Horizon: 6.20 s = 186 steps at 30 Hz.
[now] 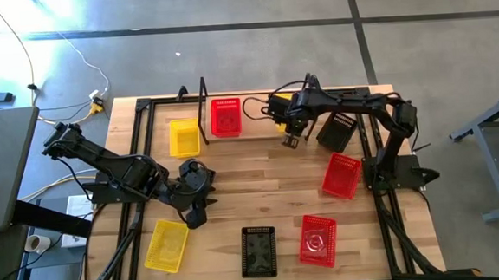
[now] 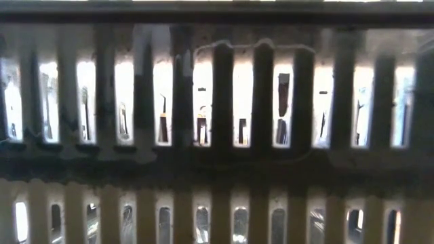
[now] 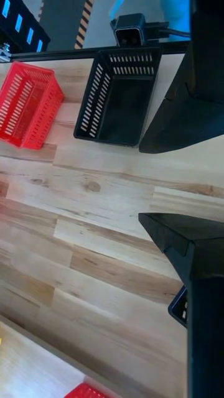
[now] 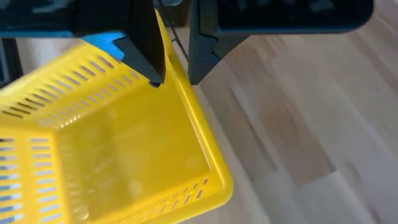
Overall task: Stack baskets on shelf by color
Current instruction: Put the bottom right yellow bin on the shelf, then put the bottom black bin on the shelf
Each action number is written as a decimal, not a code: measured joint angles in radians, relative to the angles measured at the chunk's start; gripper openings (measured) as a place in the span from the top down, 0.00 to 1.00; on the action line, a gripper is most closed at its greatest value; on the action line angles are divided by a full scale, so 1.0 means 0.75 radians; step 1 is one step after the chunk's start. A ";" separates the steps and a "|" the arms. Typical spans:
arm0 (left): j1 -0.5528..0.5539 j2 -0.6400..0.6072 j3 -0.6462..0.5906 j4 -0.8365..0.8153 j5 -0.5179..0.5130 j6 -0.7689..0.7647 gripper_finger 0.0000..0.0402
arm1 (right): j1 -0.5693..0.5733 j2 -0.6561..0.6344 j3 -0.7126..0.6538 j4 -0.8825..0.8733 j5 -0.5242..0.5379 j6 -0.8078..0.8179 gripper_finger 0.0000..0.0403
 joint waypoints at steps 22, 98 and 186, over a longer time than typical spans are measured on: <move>0.000 0.000 0.000 -0.003 -0.025 -0.018 0.61 | -0.013 -0.142 0.035 -0.076 -0.271 0.208 0.86; -0.002 -0.001 0.000 -0.206 0.036 -0.225 0.61 | 1.349 0.368 0.571 0.602 -0.139 0.668 0.75; -0.002 0.000 0.000 -0.222 0.020 -0.234 0.61 | 1.217 0.348 0.561 0.032 0.259 0.404 1.00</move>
